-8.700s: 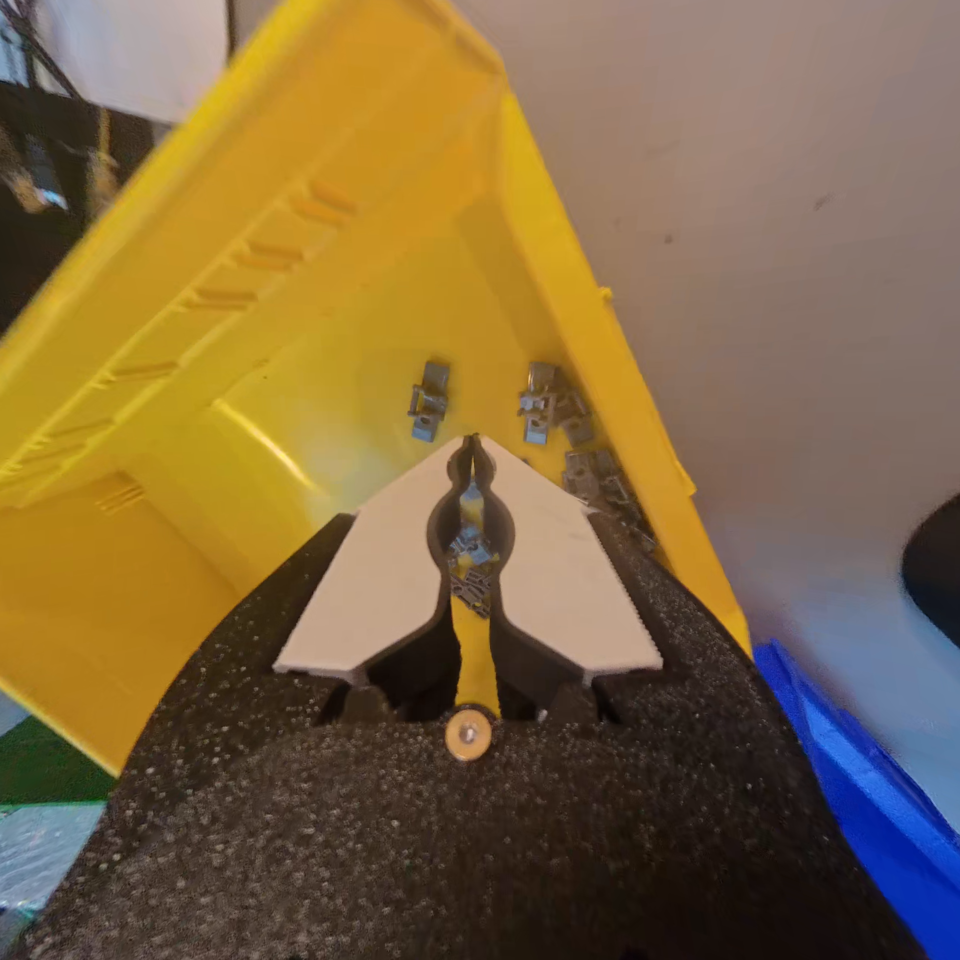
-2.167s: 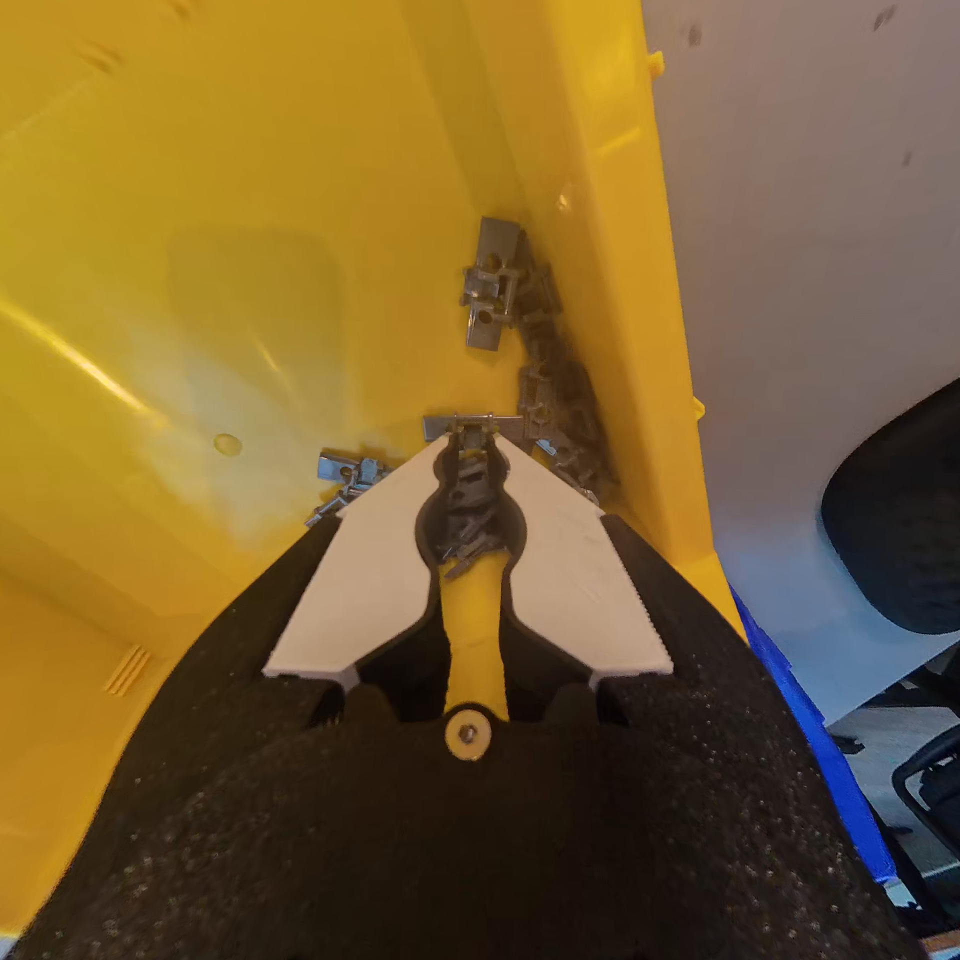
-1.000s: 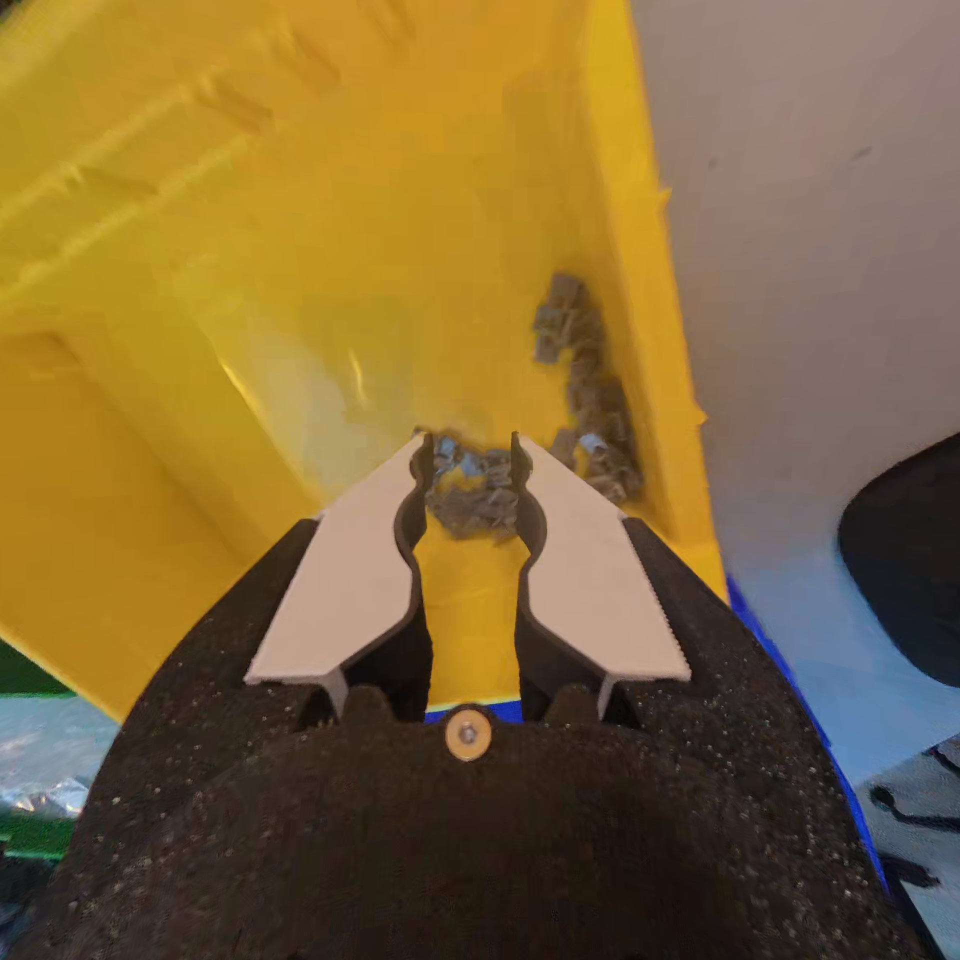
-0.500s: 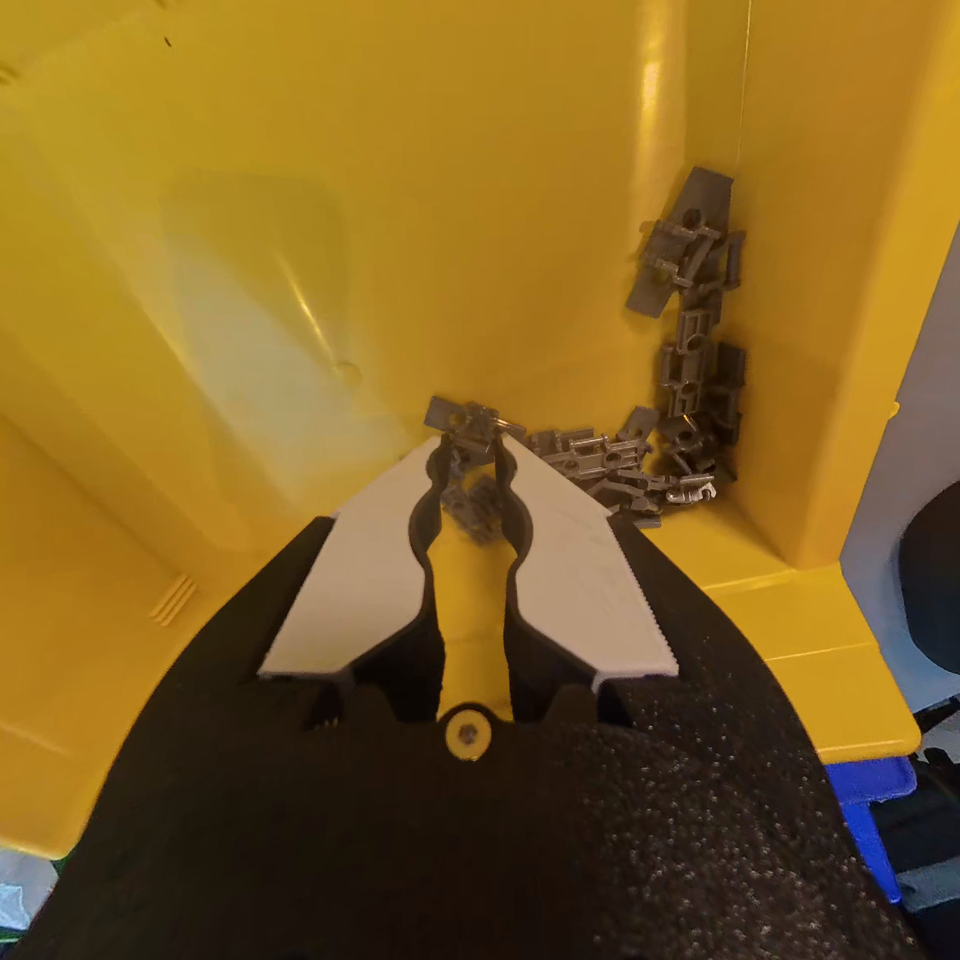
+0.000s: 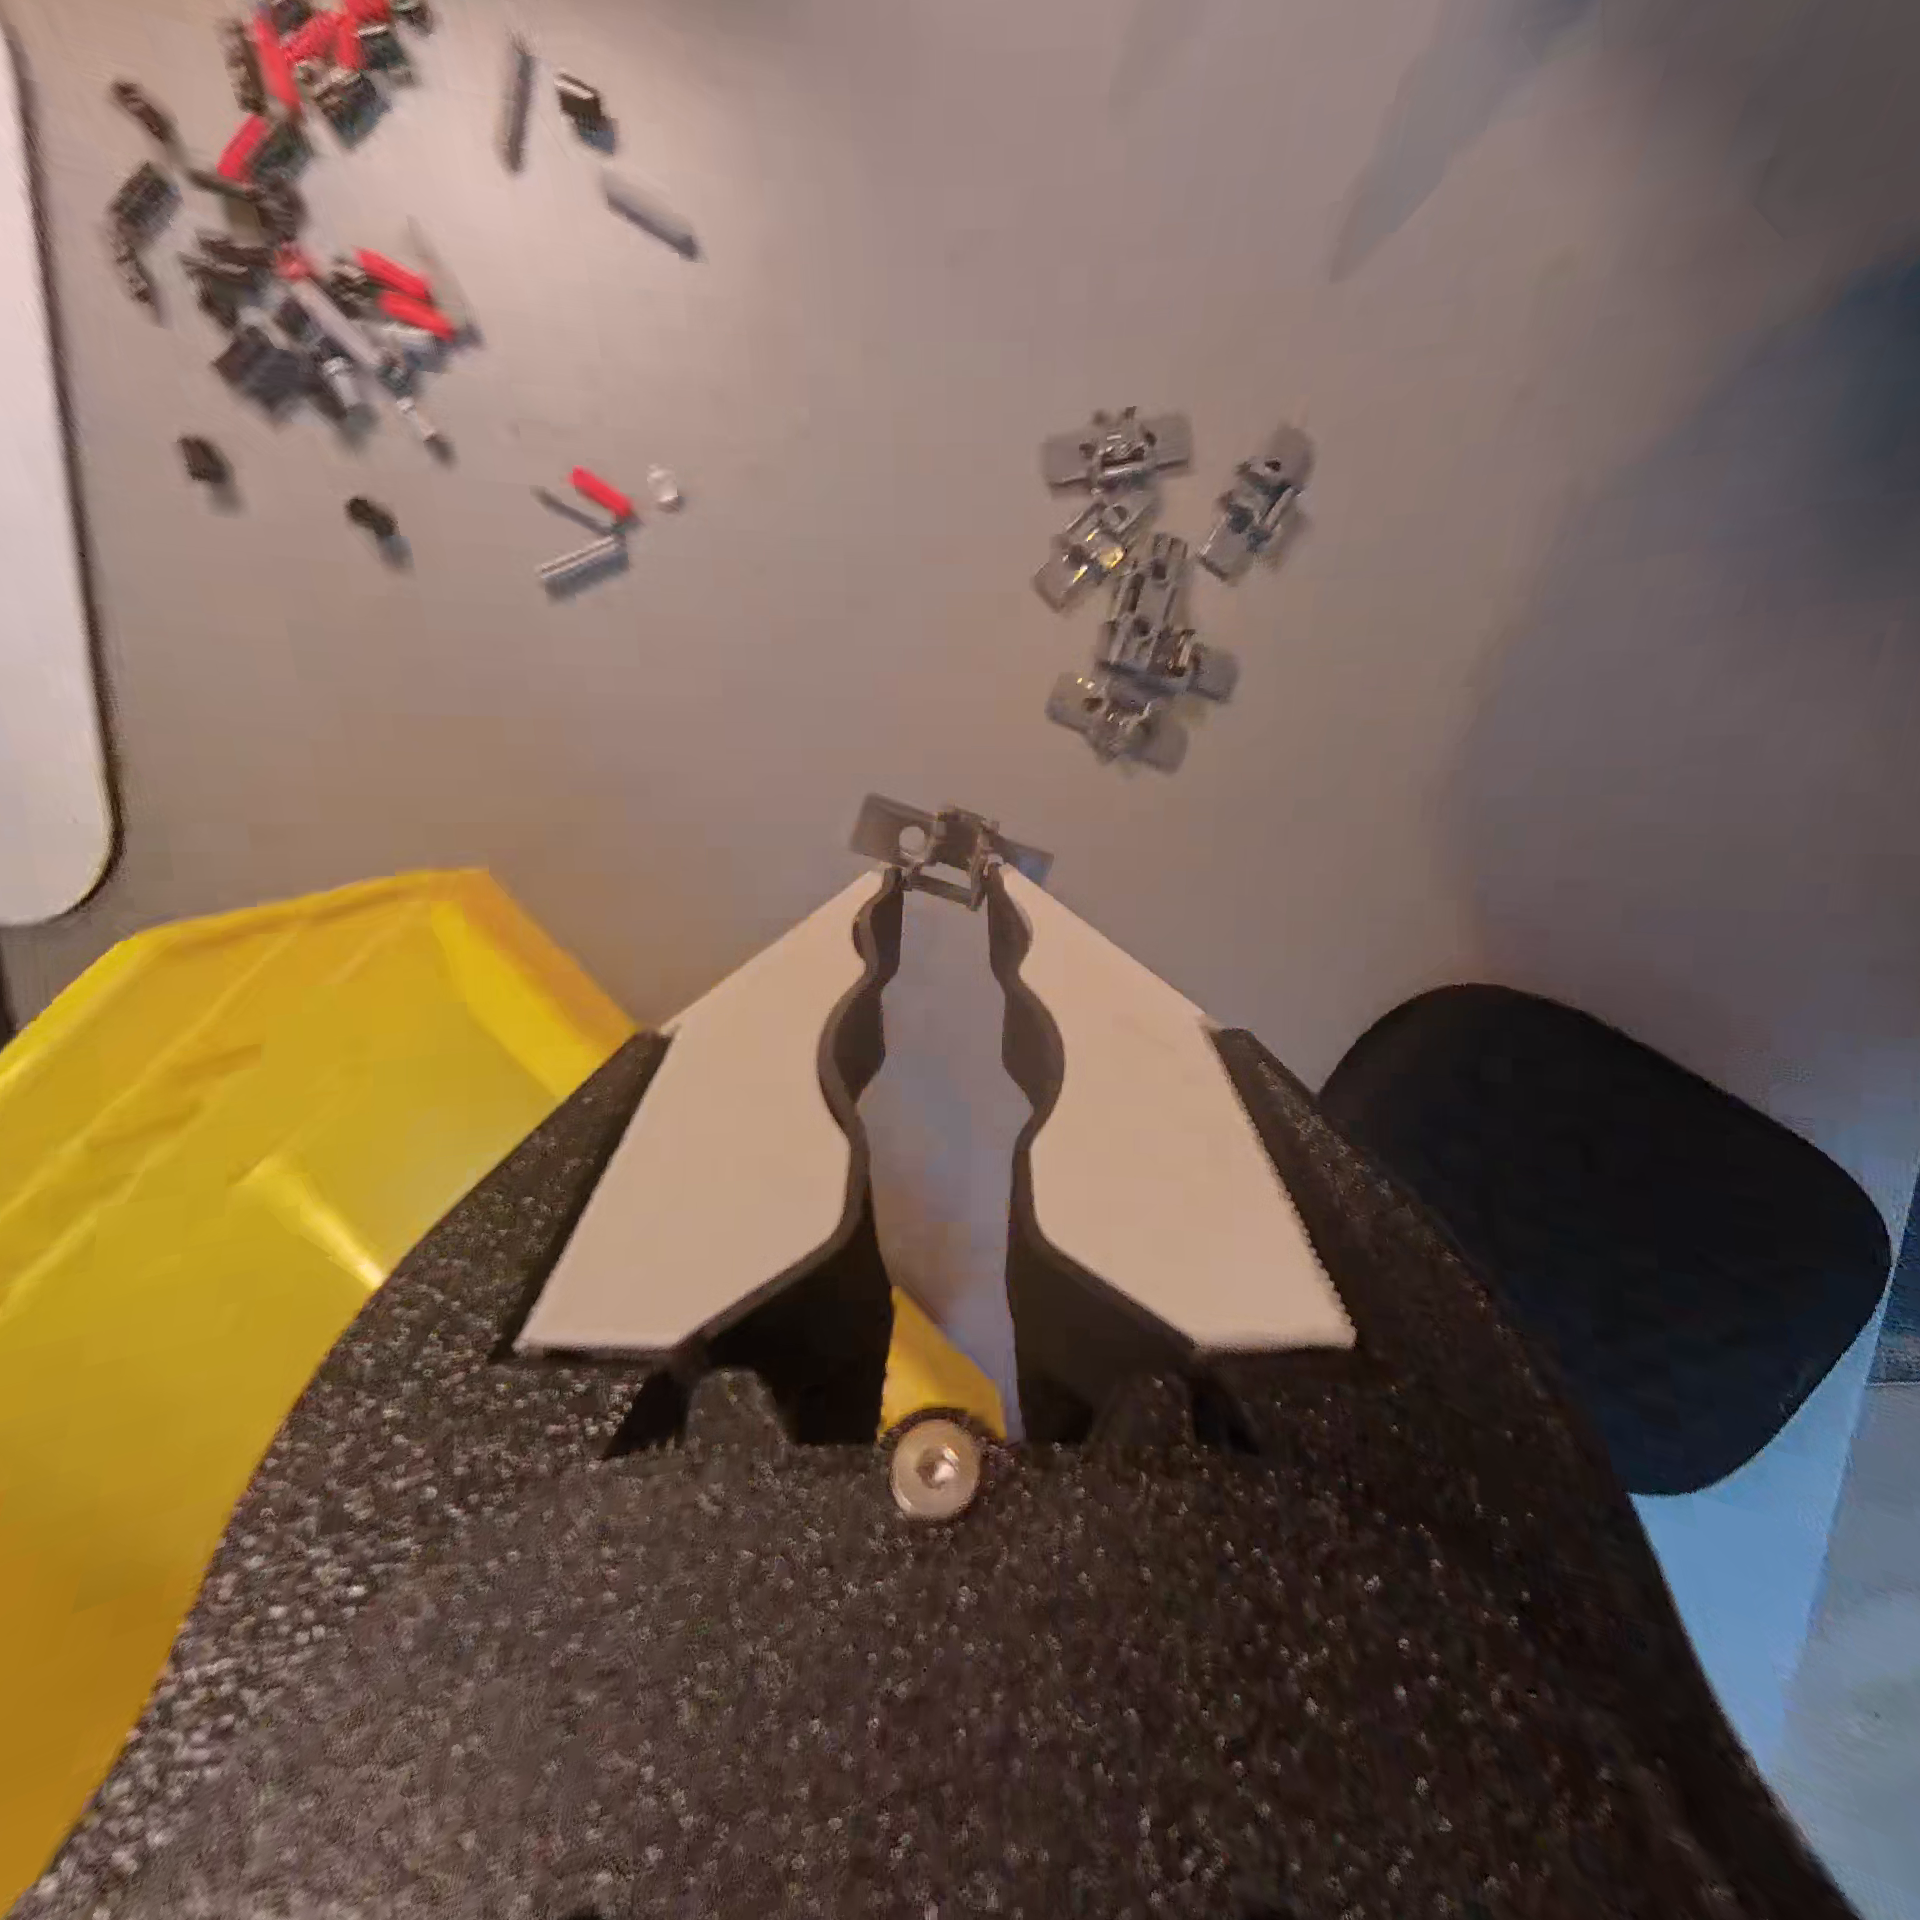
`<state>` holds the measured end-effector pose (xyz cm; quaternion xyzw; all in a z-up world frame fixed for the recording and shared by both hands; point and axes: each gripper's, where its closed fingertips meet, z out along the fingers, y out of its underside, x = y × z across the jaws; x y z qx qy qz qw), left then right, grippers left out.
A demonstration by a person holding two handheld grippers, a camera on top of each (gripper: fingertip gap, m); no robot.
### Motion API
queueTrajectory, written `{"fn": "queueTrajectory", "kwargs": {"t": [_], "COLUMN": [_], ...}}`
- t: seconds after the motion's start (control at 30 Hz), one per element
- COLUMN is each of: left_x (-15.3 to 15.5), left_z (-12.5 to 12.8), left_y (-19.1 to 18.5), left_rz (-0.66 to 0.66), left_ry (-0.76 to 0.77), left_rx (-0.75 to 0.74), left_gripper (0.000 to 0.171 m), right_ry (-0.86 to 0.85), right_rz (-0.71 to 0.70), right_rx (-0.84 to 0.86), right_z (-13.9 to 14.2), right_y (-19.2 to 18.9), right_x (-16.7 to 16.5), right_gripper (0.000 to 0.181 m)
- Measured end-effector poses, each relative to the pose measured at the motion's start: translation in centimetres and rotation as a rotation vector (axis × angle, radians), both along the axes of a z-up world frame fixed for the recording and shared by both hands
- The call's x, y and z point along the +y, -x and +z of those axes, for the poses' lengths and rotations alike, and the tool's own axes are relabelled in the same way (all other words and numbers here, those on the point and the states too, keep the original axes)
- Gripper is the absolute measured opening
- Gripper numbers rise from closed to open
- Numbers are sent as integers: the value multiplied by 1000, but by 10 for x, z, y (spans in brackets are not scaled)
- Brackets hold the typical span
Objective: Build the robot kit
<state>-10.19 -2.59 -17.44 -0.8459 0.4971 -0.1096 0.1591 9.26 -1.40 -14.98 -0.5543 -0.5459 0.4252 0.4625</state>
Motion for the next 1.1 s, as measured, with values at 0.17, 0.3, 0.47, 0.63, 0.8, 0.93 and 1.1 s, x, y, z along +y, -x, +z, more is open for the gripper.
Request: {"fn": "queueTrajectory", "kwargs": {"t": [0.17,0.3,0.47,0.63,0.8,0.93,1.1], "left_x": [-7,-2,8,42,36,18,9], "left_z": [-55,-61,-36,9,-17,-48,-64], "left_y": [-41,-59,-47,61,181,216,226], "left_rz": [-84,-90,-68,175,423,523,546], "left_ry": [59,71,6,-80,82,229,307], "left_rx": [15,-30,-26,115,276,298,331], "left_gripper": [15,15,23,24,28,33,33], "right_ry": [-12,-19,-16,-17,-16,-3,7], "right_rz": [-7,-8,-6,3,3,-5,-4], "right_rx": [1,-2,3,2,6,16,11], "right_z": [0,0,0,0,1,2,1], "right_y": [0,-1,-1,-1,-1,-3,-2], "right_x": [-1,-1,-1,-3,-3,-1,0], "right_gripper": [60,60,60,60,60,60,60]}}
